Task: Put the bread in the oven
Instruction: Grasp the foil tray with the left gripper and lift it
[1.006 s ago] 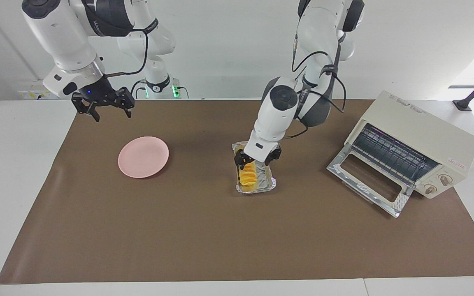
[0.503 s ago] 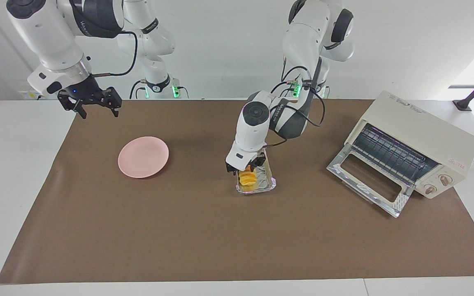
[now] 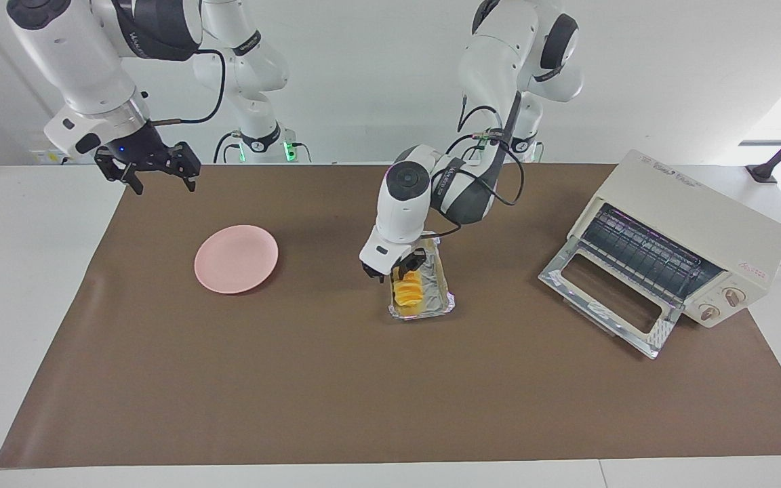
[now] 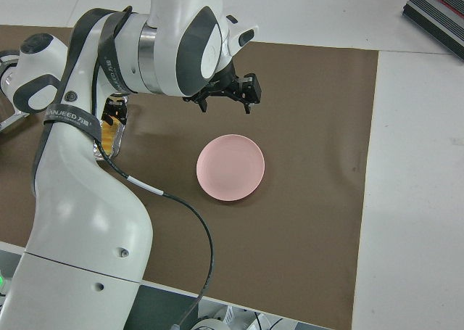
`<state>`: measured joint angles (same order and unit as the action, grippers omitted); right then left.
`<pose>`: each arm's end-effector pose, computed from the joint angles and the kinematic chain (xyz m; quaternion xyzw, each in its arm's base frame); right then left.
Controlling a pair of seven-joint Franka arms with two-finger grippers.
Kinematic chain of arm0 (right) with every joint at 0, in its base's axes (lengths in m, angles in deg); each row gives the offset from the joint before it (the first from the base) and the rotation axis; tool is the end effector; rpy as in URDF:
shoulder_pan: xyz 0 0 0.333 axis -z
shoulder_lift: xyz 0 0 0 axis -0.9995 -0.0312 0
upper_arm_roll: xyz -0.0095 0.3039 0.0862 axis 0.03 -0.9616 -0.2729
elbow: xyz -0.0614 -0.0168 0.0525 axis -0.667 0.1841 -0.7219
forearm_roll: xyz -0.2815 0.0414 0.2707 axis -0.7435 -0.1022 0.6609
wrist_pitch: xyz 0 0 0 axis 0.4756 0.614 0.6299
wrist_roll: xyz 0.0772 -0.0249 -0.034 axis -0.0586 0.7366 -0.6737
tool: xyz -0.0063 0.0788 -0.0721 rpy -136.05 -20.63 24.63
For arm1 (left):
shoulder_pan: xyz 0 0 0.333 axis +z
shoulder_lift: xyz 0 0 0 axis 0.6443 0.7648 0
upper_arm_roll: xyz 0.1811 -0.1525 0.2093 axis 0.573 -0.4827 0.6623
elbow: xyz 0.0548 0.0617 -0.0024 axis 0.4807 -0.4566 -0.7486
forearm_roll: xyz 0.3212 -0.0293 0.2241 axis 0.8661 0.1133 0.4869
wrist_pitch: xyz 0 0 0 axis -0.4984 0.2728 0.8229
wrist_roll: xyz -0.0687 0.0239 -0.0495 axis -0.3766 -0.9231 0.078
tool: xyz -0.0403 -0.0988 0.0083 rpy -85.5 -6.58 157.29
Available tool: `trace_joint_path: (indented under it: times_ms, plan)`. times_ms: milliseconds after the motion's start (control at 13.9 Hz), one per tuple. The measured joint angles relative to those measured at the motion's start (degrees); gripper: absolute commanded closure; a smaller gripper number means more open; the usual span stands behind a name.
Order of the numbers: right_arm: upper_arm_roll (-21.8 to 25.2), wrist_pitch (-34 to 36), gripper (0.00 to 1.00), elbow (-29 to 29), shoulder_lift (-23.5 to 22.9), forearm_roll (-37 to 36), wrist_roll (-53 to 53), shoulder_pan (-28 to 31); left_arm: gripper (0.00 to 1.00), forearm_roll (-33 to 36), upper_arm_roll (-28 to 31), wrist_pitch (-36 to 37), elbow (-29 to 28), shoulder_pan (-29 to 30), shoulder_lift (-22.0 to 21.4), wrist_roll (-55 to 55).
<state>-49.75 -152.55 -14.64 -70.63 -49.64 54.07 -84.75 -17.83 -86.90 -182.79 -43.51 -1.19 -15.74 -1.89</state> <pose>0.5322 -0.0230 0.5885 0.9988 0.0317 -0.0361 0.0055 0.5335 -0.4658 0.3492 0.9979 0.0444 -0.0343 0.0314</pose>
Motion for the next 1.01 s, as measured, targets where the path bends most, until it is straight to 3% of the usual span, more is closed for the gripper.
trace_joint_path:
  times_ms: [287, 359, 503, 1006]
  plan:
    - [-0.22, 0.22, 0.0, 0.0, 0.0, 0.0, 0.0, -0.01, 0.53, 0.04, -0.01, 0.07, -1.08, -0.65, 0.01, 0.0]
    - [-0.22, 0.24, 0.0, 0.0, 0.0, 0.0, 0.0, -0.01, 0.62, 0.05, -0.01, 0.07, -1.7, -0.71, 0.01, 0.0]
    - [-0.22, 0.25, 0.0, 0.0, 0.0, 0.0, 0.0, -0.01, 1.0, 0.05, 0.0, 0.07, -2.32, -0.84, 0.0, 0.0]
    - [-0.22, 0.25, 0.0, 0.0, 0.0, 0.0, 0.0, -0.01, 1.0, 0.08, 1.33, 4.34, -1.86, -1.0, -0.42, -0.13]
